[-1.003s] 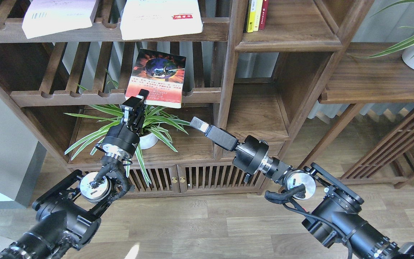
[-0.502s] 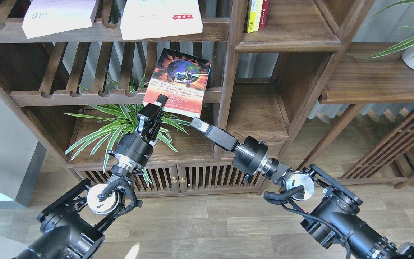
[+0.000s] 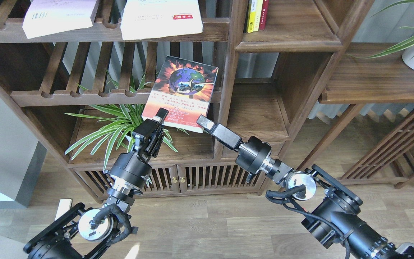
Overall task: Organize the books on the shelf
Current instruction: 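Bring the right gripper to the paperback's top edge and grasp it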
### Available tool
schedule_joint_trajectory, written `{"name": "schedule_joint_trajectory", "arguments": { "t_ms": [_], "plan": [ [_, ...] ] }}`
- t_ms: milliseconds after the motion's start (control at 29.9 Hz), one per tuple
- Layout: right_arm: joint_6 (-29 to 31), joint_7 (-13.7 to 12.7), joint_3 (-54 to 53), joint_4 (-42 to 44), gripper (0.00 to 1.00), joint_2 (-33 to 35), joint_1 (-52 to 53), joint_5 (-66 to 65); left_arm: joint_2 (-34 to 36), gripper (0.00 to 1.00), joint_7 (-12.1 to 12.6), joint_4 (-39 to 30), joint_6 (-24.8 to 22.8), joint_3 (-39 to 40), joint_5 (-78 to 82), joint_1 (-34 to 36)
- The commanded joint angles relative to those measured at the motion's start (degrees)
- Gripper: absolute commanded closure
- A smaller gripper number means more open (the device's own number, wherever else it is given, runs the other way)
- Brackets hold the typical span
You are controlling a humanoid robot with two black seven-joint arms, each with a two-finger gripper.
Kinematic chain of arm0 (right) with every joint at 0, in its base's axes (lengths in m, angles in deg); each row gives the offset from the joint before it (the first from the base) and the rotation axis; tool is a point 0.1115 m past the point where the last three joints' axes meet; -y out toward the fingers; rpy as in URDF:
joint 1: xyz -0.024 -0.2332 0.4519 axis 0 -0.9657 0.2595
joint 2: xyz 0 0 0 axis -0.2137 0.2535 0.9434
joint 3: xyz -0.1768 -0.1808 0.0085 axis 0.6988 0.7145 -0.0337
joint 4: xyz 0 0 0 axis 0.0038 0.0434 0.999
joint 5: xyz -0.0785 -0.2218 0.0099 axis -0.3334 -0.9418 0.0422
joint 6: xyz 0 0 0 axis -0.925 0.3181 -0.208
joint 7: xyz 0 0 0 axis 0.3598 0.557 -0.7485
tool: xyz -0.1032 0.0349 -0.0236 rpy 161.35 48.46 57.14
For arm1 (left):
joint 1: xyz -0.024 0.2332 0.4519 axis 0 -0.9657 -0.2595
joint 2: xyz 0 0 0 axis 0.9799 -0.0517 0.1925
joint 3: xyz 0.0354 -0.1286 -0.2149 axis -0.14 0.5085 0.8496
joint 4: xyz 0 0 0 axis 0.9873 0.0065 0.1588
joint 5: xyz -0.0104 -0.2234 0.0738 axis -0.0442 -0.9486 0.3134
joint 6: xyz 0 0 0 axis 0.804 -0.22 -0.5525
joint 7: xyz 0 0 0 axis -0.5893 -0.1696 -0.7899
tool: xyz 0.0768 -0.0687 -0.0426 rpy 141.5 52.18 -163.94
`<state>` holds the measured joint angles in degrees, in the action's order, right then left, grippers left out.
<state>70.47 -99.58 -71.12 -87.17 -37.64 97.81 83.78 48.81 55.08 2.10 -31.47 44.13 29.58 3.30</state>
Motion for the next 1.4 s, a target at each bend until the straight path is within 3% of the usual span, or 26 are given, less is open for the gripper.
{"name": "schedule_joint_trajectory", "arguments": {
  "t_ms": [0, 1170, 1271, 1371],
  "plan": [
    [-0.2, 0.0, -0.3, 0.4, 0.01, 0.0, 0.3, 0.7, 0.9, 1.0, -0.5, -0.2, 0.0, 0.3, -0.1, -0.3],
    [-1.8, -0.2, -0.4, 4.4, 0.01, -1.2, 8.9, 5.5, 2.1, 1.0, 0.9, -4.6, 0.0, -3.4, 0.2, -0.1],
    [-2.1, -0.2, -0.4, 4.5, 0.05, -1.9, 9.1, 5.9, 2.1, 1.0, 0.8, -4.6, 0.0, -3.4, 0.2, -0.2],
    [-1.6, -0.4, -0.5, 4.4, 0.17, -1.9, 8.9, 6.9, 2.3, 1.0, 0.8, -4.5, 0.0, -3.4, 0.2, -0.2]
  ]
}}
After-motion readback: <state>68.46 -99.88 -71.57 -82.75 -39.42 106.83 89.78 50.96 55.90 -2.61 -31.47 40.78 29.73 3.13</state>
